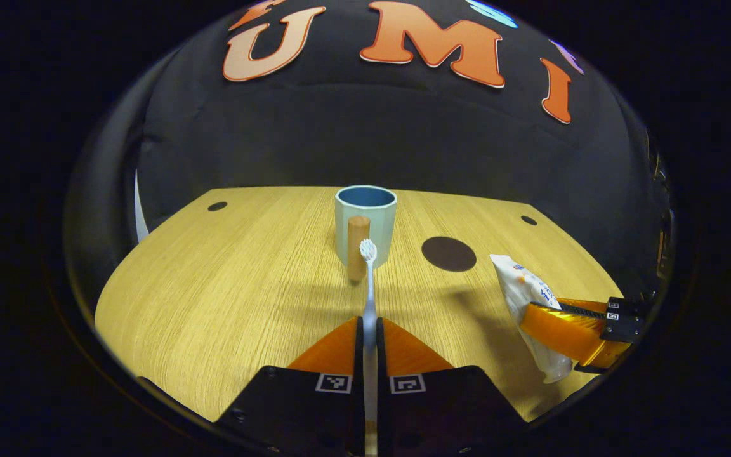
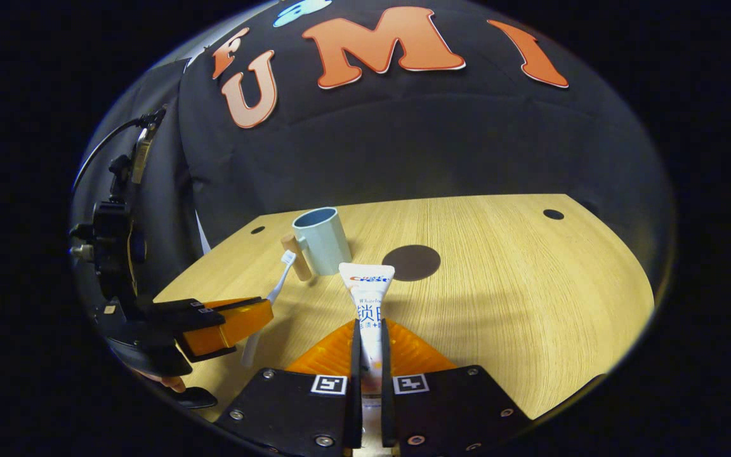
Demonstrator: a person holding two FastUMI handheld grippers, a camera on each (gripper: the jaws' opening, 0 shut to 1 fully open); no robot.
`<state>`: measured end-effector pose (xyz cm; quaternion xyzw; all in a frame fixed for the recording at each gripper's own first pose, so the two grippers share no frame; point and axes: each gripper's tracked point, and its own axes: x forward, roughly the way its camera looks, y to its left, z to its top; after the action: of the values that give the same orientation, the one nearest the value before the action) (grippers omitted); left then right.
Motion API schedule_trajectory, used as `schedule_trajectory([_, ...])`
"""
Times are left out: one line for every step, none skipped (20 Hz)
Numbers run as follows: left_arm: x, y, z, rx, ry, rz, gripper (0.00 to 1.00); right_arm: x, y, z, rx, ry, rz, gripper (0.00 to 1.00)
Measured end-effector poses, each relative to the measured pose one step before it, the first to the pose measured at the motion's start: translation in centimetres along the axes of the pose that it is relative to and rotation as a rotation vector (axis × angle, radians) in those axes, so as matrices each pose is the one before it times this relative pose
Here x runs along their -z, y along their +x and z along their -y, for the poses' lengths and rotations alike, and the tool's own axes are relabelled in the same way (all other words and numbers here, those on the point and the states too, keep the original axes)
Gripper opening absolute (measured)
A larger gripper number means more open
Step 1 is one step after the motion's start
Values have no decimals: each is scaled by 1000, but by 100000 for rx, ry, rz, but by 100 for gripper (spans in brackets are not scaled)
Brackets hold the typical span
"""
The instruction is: Put the toothbrush and toothpaste on the desktop into the cup, then pick up the cup and place it on the coaster on the desktop.
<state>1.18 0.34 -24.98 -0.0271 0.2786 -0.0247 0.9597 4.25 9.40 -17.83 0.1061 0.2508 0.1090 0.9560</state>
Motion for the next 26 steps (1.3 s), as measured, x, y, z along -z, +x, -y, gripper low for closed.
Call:
schedule_trajectory([-328,-217,-621,-458,262,1938,7,-531,-440,-12,-329,-357,1851,12])
schedule_trajectory([-411,-278,-639,267,-263,2270,7,-529,-453,224,122,-900,1782,12])
schedule_trajectory([-513,-272,-379,576,-243,2179,7,-132,-302,293,291,-930,1660,12])
schedule_trajectory([-532,-377,-387,318,127,1932,7,-222,-160,30,-157,-444,936,12])
schedule_trajectory([-542,-122,-276,8,463,2108,7,55,-76,35,-441,-51,645,12])
schedule_trajectory([-384,40,208,-19,815,2025,7,-196,-137,17,-394,279,600,12])
schedule_trajectory([-560,103,90,93,844,2248,7,-223,-172,79,-430,-62,840,12])
schedule_trajectory([-541,47,-72,-92,847,2623,7,-333,-71,117,107,-256,1145,12])
schedule_trajectory([-386,-1,-88,-248,646,2325,7,-343,-146,97,146,-387,800,12])
schedule_trajectory([-81,45,-10,-58,8,1629,7,-383,-143,142,232,-215,951,12])
schedule_trajectory([-162,36,-32,-357,-859,1090,7,-472,-1,99,116,-167,935,12])
schedule_trajectory([-476,151,22,-550,-1496,1374,7,-476,-26,98,32,-388,891,12])
schedule_trajectory([-906,393,255,557,-1330,1749,7,-277,137,3,13,-486,903,12])
schedule_trajectory([-495,450,113,51,-425,1463,7,-444,112,77,17,-399,851,12])
schedule_trajectory([-667,256,-82,-322,391,1837,7,-385,-32,-40,-165,-400,670,12])
schedule_trajectory([-565,236,-178,42,56,1558,7,-328,90,51,-22,-258,472,12])
schedule_trajectory([-609,304,-7,337,-392,1577,7,-461,202,-13,-149,-189,820,12])
schedule_trajectory([-410,54,90,57,-273,1465,7,-454,188,29,-173,-175,902,12])
schedule_trajectory([-397,294,53,-69,198,1264,7,-356,264,24,-103,-75,725,12])
schedule_trajectory([-322,238,-83,-58,103,1266,7,-391,194,-6,-227,-191,853,12])
schedule_trajectory([-490,424,95,745,155,1394,7,-347,186,3,-4,-238,389,12])
schedule_trajectory([-249,332,80,561,106,1243,7,-205,153,95,146,-443,58,12])
schedule_trajectory([-432,396,-31,183,253,1717,7,-162,421,-39,172,-632,444,12])
schedule_trajectory([-228,590,39,228,465,1007,7,81,51,197,316,-536,150,12])
schedule_trajectory([-386,499,-69,69,410,1187,7,31,61,166,462,-415,11,12])
schedule_trajectory([-221,456,106,388,610,877,7,34,292,302,669,-354,-319,12])
